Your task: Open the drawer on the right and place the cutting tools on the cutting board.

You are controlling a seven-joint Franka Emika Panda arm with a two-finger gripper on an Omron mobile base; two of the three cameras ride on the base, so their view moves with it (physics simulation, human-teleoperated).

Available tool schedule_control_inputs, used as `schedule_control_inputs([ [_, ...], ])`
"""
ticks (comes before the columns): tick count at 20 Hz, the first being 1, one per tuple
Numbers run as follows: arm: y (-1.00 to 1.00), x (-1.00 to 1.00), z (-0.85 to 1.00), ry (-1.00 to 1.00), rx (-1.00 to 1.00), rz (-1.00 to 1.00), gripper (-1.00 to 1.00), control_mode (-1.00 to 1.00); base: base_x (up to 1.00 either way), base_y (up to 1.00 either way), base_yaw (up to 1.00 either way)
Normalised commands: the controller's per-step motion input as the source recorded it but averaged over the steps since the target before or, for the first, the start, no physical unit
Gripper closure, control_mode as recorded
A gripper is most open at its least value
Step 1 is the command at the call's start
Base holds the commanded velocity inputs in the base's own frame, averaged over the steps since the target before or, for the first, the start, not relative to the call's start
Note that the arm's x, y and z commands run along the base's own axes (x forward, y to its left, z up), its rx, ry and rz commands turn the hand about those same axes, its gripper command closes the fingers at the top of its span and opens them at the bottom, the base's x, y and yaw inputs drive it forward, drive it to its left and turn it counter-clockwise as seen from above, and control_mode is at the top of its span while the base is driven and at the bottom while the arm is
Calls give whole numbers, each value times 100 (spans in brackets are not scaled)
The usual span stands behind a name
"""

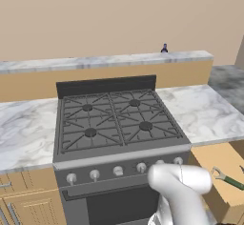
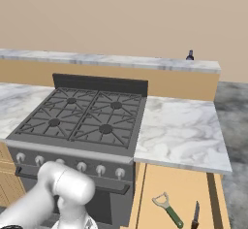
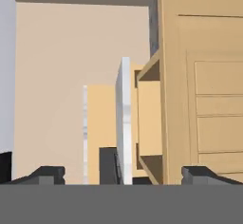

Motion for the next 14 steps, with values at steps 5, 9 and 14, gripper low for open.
schedule_control_inputs([
  [5,10,7,100,9,0,-1,-100,-100,0,0,0],
  [9,18,42,72,18,0,0,-100,-100,0,0,0],
  [14,6,23,16,12,0,-1,-100,-100,0,0,0],
])
